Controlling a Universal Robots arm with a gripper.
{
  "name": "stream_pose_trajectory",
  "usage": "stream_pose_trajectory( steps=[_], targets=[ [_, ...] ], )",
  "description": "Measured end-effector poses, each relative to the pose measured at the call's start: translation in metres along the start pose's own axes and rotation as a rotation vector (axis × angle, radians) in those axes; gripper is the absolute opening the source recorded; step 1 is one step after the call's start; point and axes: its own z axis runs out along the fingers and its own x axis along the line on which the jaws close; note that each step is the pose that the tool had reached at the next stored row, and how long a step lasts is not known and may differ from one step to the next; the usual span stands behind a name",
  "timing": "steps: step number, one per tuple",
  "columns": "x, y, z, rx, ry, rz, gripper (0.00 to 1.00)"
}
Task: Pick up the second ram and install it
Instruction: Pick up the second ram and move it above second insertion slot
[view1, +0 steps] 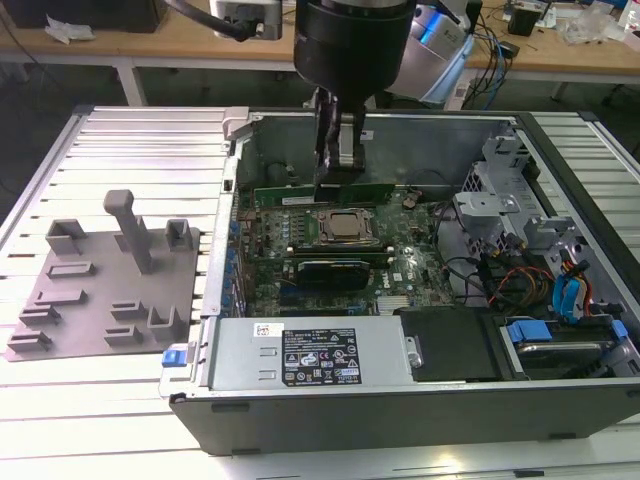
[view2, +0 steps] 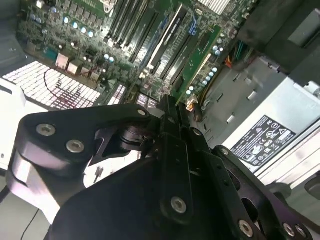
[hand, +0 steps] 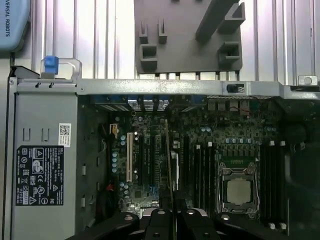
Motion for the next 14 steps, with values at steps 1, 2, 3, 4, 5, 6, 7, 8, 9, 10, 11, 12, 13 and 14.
stream_pose_trajectory(
  steps=[1,2,3,4,5,6,7,8,9,10,11,12,13,14],
  targets=[
    [-0.0025,-0.003,0.0002,-0.0001,-0.0001,0.002,0.11],
    [-0.0034,-0.0044,0.0006,0.0003,-0.001,0.019,0.11],
    [-0.0034,-0.0046,0.0009,0.001,-0.0021,0.047,0.11],
    [-0.0035,-0.0046,0.0013,0.0015,-0.0031,0.067,0.11],
    [-0.0035,-0.0049,0.0016,0.0019,-0.0039,0.082,0.11],
    [-0.0038,-0.0056,0.0022,0.0022,-0.0045,0.087,0.11],
    [-0.0049,-0.007,0.0031,0.0014,-0.0065,0.088,0.11],
    [-0.0064,-0.0095,0.0043,0.0005,-0.0162,0.089,0.11],
    [-0.0069,-0.0109,0.005,-0.0001,-0.0288,0.09,0.11],
    [-0.0072,-0.0118,0.0054,-0.0006,-0.0398,0.09,0.11],
    [-0.0076,-0.0126,0.0058,-0.0012,-0.0527,0.09,0.11],
    [-0.0081,-0.0137,0.0065,-0.0021,-0.0712,0.09,0.11],
    [-0.0085,-0.0147,0.0079,-0.0027,-0.0751,0.09,0.11],
    [-0.0087,-0.0157,0.009,-0.0032,-0.0752,0.09,0.11]
  ],
)
